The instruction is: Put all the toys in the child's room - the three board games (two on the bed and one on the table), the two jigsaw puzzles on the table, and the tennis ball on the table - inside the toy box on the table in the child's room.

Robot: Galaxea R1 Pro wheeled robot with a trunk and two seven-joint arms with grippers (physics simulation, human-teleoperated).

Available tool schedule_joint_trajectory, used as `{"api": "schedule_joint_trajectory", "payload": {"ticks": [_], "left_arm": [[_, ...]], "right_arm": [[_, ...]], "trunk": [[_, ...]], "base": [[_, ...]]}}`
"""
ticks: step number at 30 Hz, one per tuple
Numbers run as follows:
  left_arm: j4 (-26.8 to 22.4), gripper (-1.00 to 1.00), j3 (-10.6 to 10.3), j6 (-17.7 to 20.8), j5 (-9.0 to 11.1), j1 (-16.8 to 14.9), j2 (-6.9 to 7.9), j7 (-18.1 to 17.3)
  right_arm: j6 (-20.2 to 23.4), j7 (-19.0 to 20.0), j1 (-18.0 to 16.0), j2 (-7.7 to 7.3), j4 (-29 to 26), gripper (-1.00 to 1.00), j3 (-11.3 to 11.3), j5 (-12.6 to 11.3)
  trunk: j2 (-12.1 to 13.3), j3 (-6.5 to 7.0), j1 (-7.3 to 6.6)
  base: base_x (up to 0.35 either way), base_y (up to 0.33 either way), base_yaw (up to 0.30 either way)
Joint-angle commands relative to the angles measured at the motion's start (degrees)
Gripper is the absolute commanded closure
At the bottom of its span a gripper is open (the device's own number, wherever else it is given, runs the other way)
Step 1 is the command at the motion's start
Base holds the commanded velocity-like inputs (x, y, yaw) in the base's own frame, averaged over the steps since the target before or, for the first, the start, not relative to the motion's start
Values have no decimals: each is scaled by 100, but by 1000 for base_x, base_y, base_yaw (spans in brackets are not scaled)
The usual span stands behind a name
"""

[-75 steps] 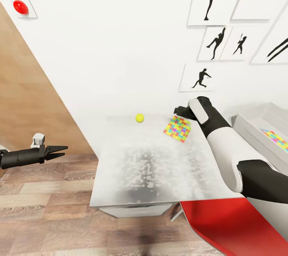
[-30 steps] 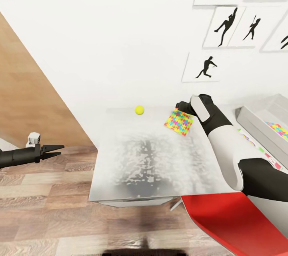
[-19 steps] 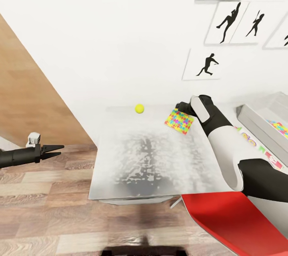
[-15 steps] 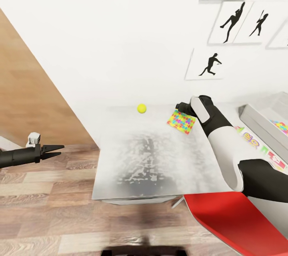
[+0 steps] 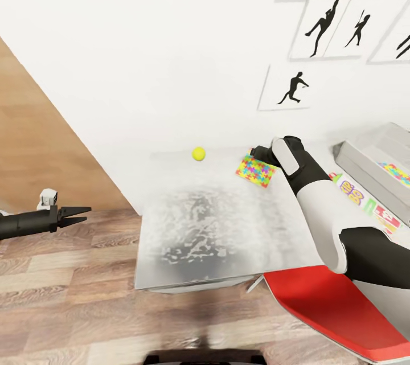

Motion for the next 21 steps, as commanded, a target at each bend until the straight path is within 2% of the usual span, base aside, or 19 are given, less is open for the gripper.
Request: {"api": "schedule_joint_trajectory", "payload": {"ticks": [1,16,21], "left_arm": [[1,-100,0,49,14,-2,3,-10],[1,-100,-3,45,15,-2,3,-10],[1,-100,-3,43,17,-2,3,-10]], "right_arm": [[6,-57,-6,-2,-4,-100,24,-60],[5,-49,11,7,-4,-100,-3,-63],[5,-55,6,7,-4,-100,-3,-61]], "trunk": [[-10,-11,3],[-10,-16,3],[-10,-16,3]], "base": [[0,122,-104],[3,15,-13],[185,0,0]]}}
